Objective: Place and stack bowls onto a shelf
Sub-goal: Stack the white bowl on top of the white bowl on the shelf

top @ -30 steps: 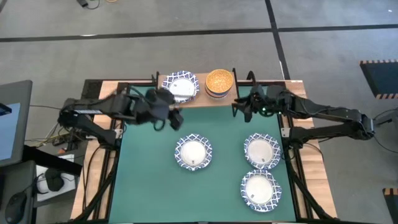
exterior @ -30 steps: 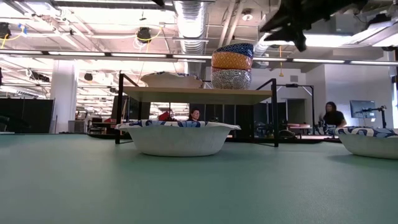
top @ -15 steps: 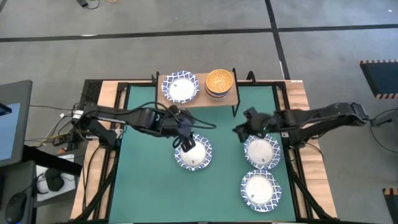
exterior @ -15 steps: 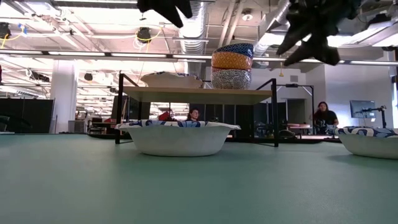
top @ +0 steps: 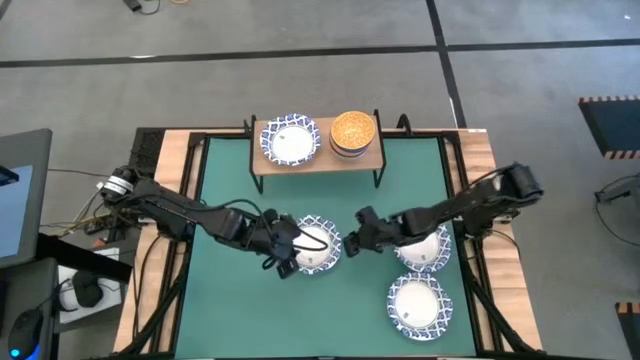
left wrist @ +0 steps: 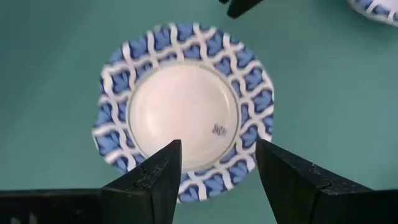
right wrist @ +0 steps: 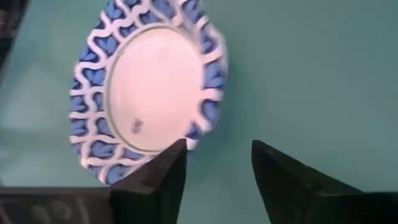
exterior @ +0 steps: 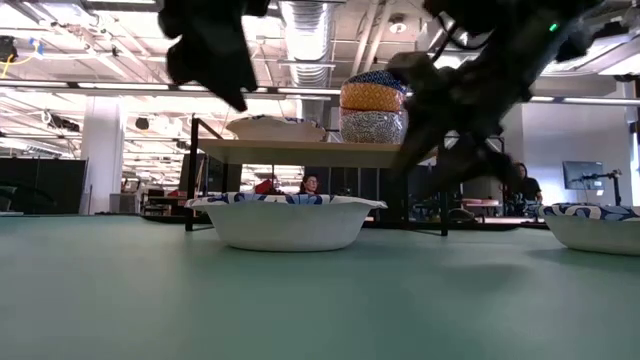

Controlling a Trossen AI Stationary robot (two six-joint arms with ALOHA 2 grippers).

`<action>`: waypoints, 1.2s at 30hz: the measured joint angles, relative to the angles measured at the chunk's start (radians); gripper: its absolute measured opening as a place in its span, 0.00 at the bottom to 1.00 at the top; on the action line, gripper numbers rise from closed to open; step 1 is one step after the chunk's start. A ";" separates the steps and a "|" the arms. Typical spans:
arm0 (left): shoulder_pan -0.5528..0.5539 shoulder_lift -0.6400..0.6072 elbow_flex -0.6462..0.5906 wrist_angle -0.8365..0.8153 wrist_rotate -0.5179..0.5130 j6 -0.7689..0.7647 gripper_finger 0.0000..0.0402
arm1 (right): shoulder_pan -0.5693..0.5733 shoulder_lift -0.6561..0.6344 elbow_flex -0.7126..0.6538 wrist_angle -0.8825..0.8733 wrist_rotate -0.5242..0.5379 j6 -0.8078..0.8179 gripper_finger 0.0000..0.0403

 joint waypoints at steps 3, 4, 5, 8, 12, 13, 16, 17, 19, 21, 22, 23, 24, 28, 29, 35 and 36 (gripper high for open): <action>0.000 -0.001 -0.028 -0.003 0.015 -0.018 0.47 | 0.001 0.063 0.000 0.114 -0.013 0.012 0.59; 0.000 -0.001 -0.031 -0.018 0.015 -0.023 0.47 | 0.001 0.082 0.002 0.148 -0.013 0.014 0.61; 0.000 -0.002 -0.031 -0.035 0.015 -0.026 0.47 | 0.001 0.099 0.002 0.168 -0.017 0.014 0.62; -0.009 -0.002 -0.031 -0.073 0.022 -0.023 0.47 | -0.007 0.155 0.001 0.194 -0.026 0.029 0.63; -0.041 -0.002 -0.031 -0.112 0.023 -0.053 0.47 | -0.025 0.198 0.002 0.202 -0.044 0.046 0.57; -0.051 -0.002 -0.031 -0.121 0.021 -0.067 0.47 | -0.026 0.198 0.002 0.201 -0.044 0.046 0.53; -0.079 -0.002 -0.031 -0.149 0.002 -0.114 0.47 | -0.026 0.199 0.002 0.197 -0.043 0.039 0.36; -0.086 -0.002 -0.031 -0.155 -0.010 -0.125 0.47 | -0.026 0.194 0.001 0.197 -0.043 0.035 0.29; -0.096 -0.002 -0.031 -0.157 -0.035 -0.140 0.47 | -0.026 0.177 0.001 0.218 -0.043 0.013 0.15; -0.095 -0.002 -0.031 -0.154 -0.048 -0.141 0.47 | -0.025 0.155 0.002 0.235 -0.038 -0.026 0.06; -0.093 -0.002 -0.032 -0.151 -0.051 -0.144 0.47 | -0.024 0.145 0.001 0.234 -0.033 -0.039 0.05; -0.088 -0.002 -0.031 -0.149 -0.054 -0.149 0.47 | -0.024 0.136 0.000 0.238 -0.024 -0.044 0.05; -0.083 -0.002 -0.031 -0.147 -0.058 -0.154 0.47 | -0.025 0.125 0.000 0.241 -0.008 -0.047 0.06; -0.065 -0.002 -0.031 -0.143 -0.075 -0.164 0.47 | -0.025 0.063 0.001 0.253 0.026 -0.114 0.07; -0.059 -0.002 -0.031 -0.141 -0.081 -0.166 0.47 | -0.025 0.049 0.001 0.252 0.027 -0.136 0.06; -0.020 -0.002 -0.031 -0.134 -0.118 -0.213 0.47 | -0.024 -0.025 -0.001 0.244 0.038 -0.263 0.05; -0.016 -0.002 -0.031 -0.134 -0.118 -0.227 0.47 | -0.023 -0.034 -0.001 0.238 0.049 -0.270 0.06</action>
